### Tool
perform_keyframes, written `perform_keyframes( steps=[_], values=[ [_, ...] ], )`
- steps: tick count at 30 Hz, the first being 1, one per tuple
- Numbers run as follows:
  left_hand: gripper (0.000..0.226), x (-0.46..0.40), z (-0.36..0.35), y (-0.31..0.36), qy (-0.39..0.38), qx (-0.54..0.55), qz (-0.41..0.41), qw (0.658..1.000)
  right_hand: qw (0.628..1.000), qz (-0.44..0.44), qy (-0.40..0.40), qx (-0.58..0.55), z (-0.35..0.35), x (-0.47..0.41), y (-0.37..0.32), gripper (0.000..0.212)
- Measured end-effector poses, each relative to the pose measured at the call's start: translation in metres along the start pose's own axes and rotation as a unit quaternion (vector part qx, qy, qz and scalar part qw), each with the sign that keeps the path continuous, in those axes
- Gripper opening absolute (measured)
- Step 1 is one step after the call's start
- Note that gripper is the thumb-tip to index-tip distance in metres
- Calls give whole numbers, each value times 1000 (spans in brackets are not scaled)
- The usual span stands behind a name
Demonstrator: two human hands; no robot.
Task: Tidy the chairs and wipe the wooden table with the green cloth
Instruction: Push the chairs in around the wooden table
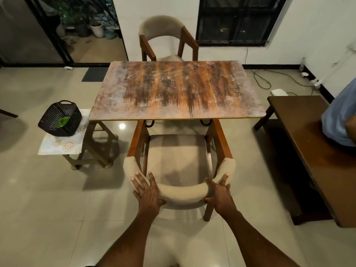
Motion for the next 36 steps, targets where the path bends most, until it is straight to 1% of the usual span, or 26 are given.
perform_keyframes(
  steps=[2, 4, 7, 10, 12, 17, 21, 25, 27, 31, 36],
  values=[
    [141, 5, 7, 2, -14, 0, 0, 1000, 1000, 8, -10, -5, 10, 6, 5, 93],
    [144, 9, 15, 3, -34, -22, -4, 999, 1000, 17, -1, -6, 24, 15, 10, 85],
    [143, 18, 30, 30, -63, -69, -69, 993, 999, 27, 36, 0, 51, 29, 18, 78],
    [129, 31, 46, 91, -63, -58, -135, 987, 996, 17, 80, 18, 84, 35, 35, 75],
    [123, 37, 56, 139, -46, -58, -164, 984, 993, 10, 110, 35, 111, 38, 53, 73],
    [107, 37, 91, 261, 36, -79, -233, 969, 975, 21, 207, 81, 207, 38, 106, 61],
    [99, 51, 114, 359, 71, -77, -258, 961, 960, 32, 254, 116, 287, 44, 154, 56],
    [95, 56, 138, 443, 98, -86, -260, 957, 946, 46, 282, 151, 358, 47, 200, 53],
    [93, 51, 146, 475, 112, -92, -261, 955, 943, 56, 284, 164, 386, 44, 221, 51],
    [91, 28, 158, 516, 142, -103, -260, 950, 937, 71, 296, 172, 427, 35, 251, 51],
    [93, -6, 168, 569, 138, -110, -278, 944, 938, 71, 295, 165, 463, 6, 279, 54]
  ],
)
Point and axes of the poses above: each hand's wrist, its own x-axis away from the middle knuckle, its own z-axis out of the back of the hand, y = z × x, the point moved 2 cm from there along -x, towards the middle knuckle, and after that the axes turned 12 degrees about -y, right-handed, at the moved point
